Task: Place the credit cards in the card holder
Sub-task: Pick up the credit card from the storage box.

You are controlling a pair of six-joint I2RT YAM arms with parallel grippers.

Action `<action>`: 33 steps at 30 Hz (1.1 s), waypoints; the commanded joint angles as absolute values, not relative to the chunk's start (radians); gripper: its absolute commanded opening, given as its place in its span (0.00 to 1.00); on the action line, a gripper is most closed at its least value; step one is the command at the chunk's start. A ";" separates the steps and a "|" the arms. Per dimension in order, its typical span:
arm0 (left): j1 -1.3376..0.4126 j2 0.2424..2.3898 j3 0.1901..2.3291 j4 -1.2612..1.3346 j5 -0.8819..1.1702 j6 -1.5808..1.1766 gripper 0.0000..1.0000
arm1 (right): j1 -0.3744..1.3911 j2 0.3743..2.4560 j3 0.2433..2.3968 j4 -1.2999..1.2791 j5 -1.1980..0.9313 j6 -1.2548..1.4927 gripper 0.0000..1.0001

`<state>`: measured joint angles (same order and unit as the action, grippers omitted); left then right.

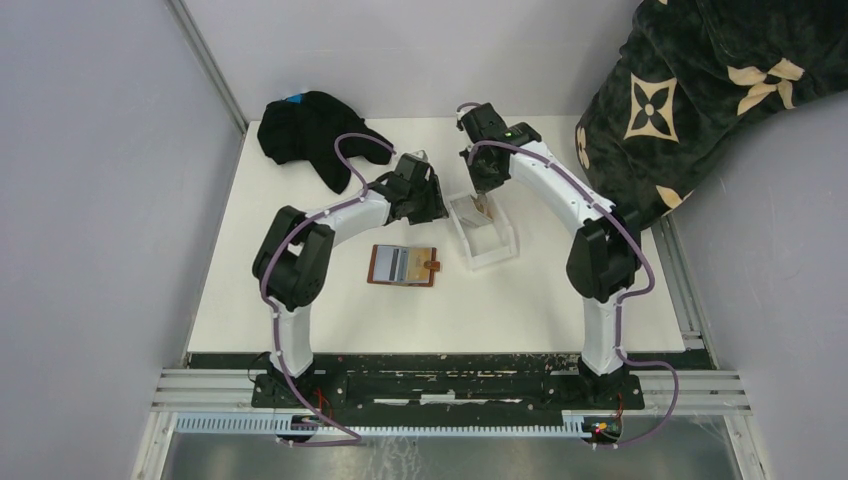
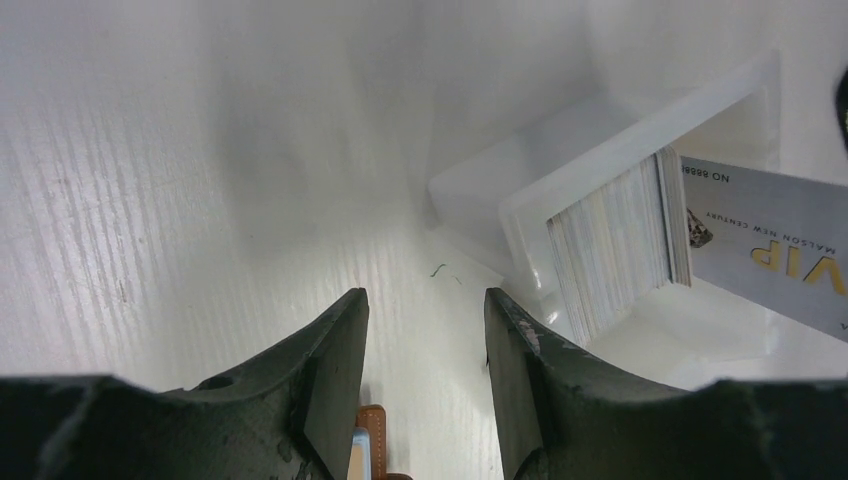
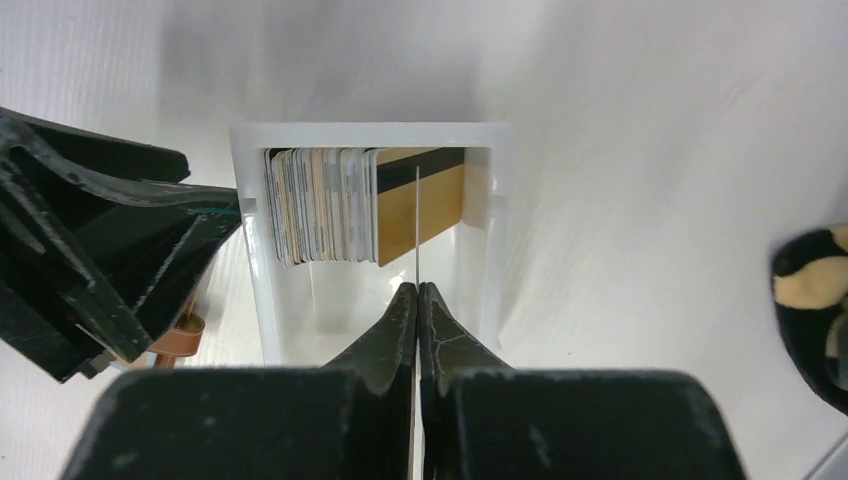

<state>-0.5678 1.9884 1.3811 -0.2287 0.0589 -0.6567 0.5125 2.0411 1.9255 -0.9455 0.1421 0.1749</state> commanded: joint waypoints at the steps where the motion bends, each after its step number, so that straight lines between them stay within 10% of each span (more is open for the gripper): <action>1: -0.554 1.876 1.364 -0.153 0.071 -0.595 0.54 | 0.517 1.923 1.934 -0.944 0.221 0.180 0.01; 33: -0.516 1.353 0.884 0.215 0.884 -0.534 0.59 | 0.475 1.348 1.329 -0.804 -0.623 0.423 0.01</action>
<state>-0.5129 1.3964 0.8974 0.2077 0.7540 -0.5556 0.4885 1.4075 1.3354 -0.8829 -0.4862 0.3824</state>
